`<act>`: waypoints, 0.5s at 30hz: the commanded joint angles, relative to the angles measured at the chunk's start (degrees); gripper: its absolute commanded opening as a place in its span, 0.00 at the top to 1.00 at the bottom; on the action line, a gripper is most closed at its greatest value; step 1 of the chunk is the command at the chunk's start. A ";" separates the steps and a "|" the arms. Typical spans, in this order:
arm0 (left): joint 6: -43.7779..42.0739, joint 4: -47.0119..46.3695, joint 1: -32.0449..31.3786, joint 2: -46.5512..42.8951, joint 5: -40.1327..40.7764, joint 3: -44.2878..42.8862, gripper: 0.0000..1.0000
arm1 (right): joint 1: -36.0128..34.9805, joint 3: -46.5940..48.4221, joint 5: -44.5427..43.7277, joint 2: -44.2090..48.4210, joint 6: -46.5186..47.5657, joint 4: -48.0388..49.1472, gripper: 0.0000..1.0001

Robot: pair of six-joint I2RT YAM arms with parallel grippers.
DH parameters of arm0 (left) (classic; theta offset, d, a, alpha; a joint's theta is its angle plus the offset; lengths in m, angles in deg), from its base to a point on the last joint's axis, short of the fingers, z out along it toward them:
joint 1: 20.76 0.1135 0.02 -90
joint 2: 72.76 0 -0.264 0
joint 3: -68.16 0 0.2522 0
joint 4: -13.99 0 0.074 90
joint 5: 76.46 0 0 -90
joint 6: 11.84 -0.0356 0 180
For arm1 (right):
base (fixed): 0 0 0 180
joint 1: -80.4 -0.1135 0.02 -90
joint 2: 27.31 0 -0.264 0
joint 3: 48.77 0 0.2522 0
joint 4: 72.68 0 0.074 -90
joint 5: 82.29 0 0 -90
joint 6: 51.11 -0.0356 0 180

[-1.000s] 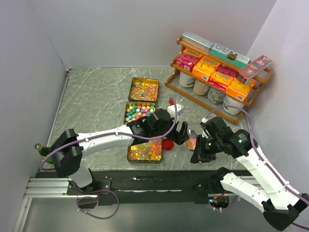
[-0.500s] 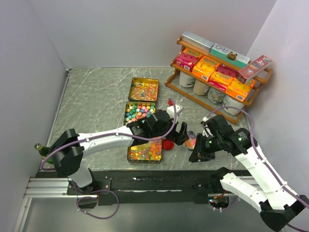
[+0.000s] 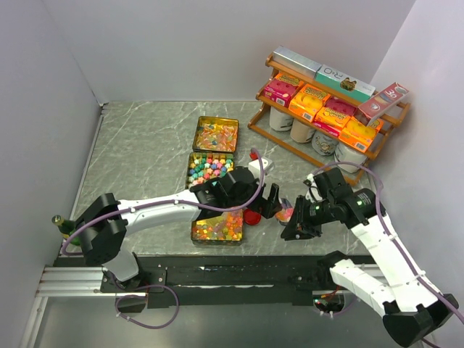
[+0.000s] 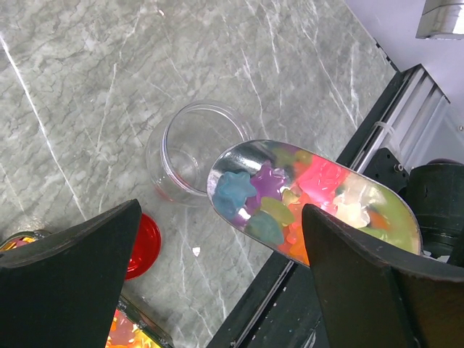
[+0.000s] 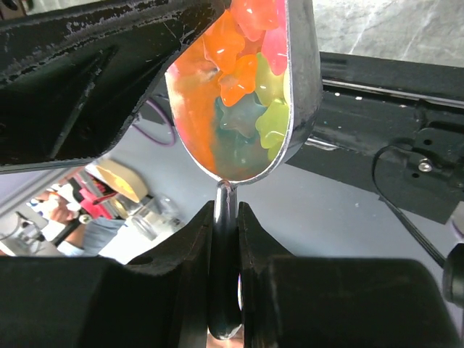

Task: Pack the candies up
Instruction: Place the fake candies in the packing bottle.

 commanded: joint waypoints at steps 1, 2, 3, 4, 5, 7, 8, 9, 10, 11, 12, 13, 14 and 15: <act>-0.83 3.00 -0.60 1.55 -0.41 1.32 0.01 | 1.99 2.48 4.79 0.72 -0.66 9.39 1.00; -0.92 2.91 -0.60 1.63 -0.41 1.41 0.01 | 2.26 2.48 4.79 0.64 -0.83 9.39 1.00; -0.92 2.99 -0.60 1.72 -0.41 1.41 0.01 | 2.35 2.48 4.96 0.55 -1.09 9.47 1.00; -1.00 2.99 -0.60 1.81 -0.41 1.32 0.01 | 2.87 2.39 5.05 0.55 -1.27 9.65 1.00; -1.09 3.08 -0.60 1.98 -0.41 1.24 0.01 | 2.88 2.22 5.40 0.55 -1.45 9.91 1.00; -1.01 2.99 -0.60 2.25 -0.50 1.15 0.01 | 3.49 2.13 5.58 0.55 -1.98 10.09 1.00; -1.09 2.99 -0.60 2.42 -0.59 1.06 0.01 | 3.67 2.04 5.66 0.63 -2.41 10.18 1.00; -1.01 2.99 -0.60 2.43 -0.59 1.06 0.01 | 4.02 2.04 5.84 0.72 -2.59 10.09 1.00; -1.09 3.08 -0.60 2.60 -0.59 0.97 0.01 | 4.11 2.13 5.84 0.72 -2.68 10.18 1.00; -1.01 3.17 -0.60 2.69 -0.50 0.88 0.01 | 4.72 2.13 6.02 0.64 -3.03 10.44 1.00; -1.01 3.17 -0.60 2.60 -0.50 0.71 0.01 | 4.90 2.21 6.37 0.63 -3.47 10.44 1.00; -1.09 3.08 -0.60 2.69 -0.59 0.79 0.01 | 5.25 2.22 6.54 0.37 -3.56 10.53 1.00; -1.01 3.08 -0.60 2.69 -0.59 0.80 0.01 | 5.60 2.39 6.63 0.37 -3.73 10.62 1.00; -1.01 2.99 -0.60 2.78 -0.50 0.80 0.01 | 5.69 2.39 6.63 0.20 -3.82 10.70 1.00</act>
